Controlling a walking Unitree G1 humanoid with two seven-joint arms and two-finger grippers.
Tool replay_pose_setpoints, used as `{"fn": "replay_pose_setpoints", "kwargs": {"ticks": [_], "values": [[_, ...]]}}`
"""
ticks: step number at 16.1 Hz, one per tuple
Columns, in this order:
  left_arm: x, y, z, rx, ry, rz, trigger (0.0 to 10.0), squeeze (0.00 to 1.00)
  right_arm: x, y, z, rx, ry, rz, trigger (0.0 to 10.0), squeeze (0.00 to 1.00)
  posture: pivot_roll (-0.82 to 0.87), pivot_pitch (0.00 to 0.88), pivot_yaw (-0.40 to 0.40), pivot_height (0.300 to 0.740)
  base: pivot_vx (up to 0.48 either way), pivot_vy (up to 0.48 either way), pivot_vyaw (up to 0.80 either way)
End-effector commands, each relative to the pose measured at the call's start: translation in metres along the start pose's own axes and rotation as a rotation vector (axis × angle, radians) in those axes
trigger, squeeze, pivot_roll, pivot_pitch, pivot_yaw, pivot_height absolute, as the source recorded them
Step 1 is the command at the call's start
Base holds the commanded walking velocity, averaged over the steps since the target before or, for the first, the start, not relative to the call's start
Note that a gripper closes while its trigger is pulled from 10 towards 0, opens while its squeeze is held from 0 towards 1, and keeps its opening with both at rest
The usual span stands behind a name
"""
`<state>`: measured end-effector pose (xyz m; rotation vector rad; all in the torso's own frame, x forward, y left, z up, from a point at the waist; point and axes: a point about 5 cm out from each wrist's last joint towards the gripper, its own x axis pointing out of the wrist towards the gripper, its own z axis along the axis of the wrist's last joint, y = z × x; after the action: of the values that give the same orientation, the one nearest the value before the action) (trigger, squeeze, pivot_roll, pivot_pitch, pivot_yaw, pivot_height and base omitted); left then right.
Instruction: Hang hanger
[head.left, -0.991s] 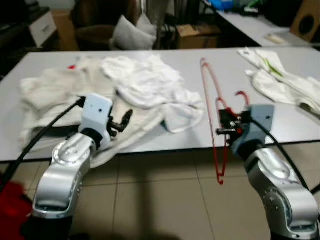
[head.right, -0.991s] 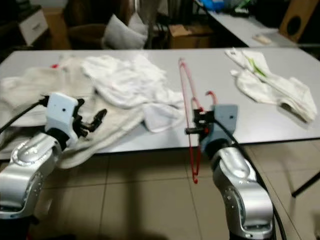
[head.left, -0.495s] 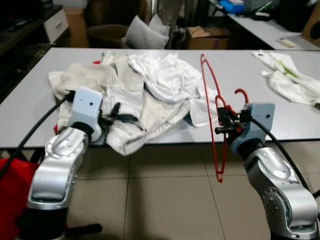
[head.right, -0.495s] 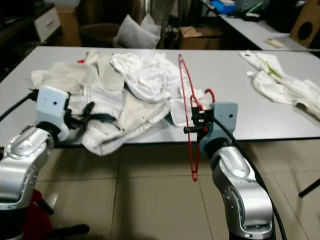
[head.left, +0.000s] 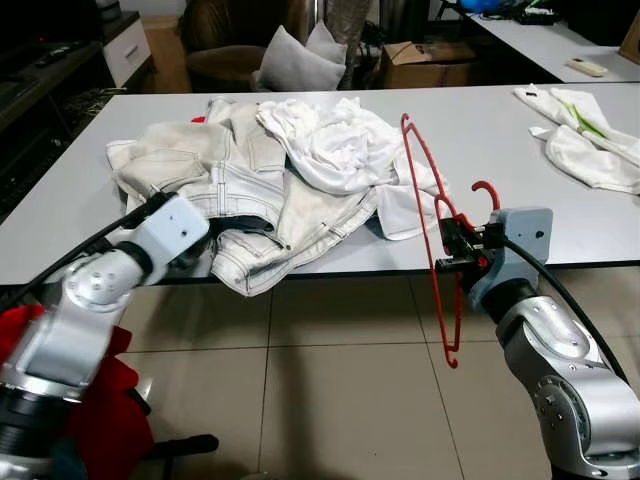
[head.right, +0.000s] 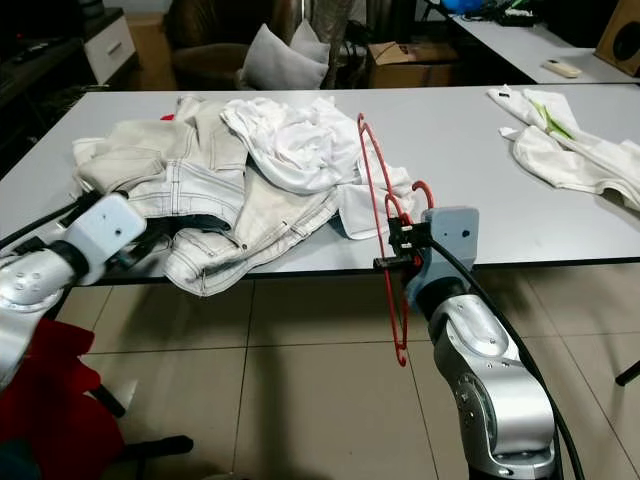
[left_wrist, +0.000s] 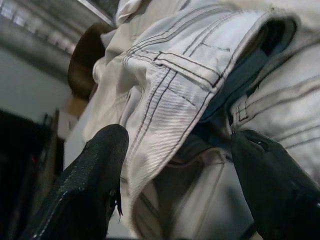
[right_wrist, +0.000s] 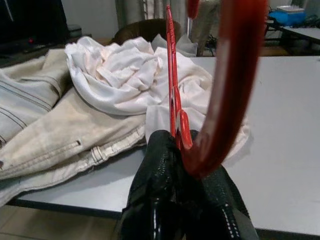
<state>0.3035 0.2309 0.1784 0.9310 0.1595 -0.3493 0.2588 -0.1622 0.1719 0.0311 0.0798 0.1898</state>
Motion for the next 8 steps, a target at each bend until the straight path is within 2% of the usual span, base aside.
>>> {"fn": "replay_pose_setpoints", "kwargs": {"ticks": [1,3,5,6,7,8], "values": [[0.002,0.001,0.003,0.052,-0.020,-0.017,10.0,0.00,-0.002,-0.001,0.002,-0.013,-0.008,-0.005,10.0,0.00,0.00,0.000,0.056,0.740,0.000,0.000,0.00],[0.010,0.002,0.004,0.130,-0.043,0.026,10.0,0.00,-0.001,-0.002,0.001,-0.018,-0.008,-0.014,10.0,0.00,0.01,0.000,0.053,0.740,0.000,0.000,0.00],[0.023,0.005,0.011,0.145,-0.091,0.090,10.0,0.00,0.001,-0.002,0.002,-0.017,-0.011,-0.019,10.0,0.00,0.01,0.000,0.048,0.740,0.000,0.000,0.00],[0.029,0.002,0.013,0.156,-0.111,0.075,6.6,0.00,0.003,-0.001,0.002,-0.016,-0.012,-0.018,10.0,0.00,0.01,0.000,0.050,0.740,0.000,0.000,0.00],[0.038,-0.004,0.010,0.186,-0.104,0.045,0.0,0.00,0.004,0.000,0.002,-0.016,-0.015,-0.017,10.0,0.00,0.01,0.000,0.054,0.740,0.000,0.000,0.00],[0.041,-0.005,0.008,0.200,-0.098,0.043,0.0,0.00,0.004,0.001,0.002,-0.017,-0.017,-0.016,10.0,0.00,0.01,0.000,0.054,0.740,0.000,0.000,0.00]]}}
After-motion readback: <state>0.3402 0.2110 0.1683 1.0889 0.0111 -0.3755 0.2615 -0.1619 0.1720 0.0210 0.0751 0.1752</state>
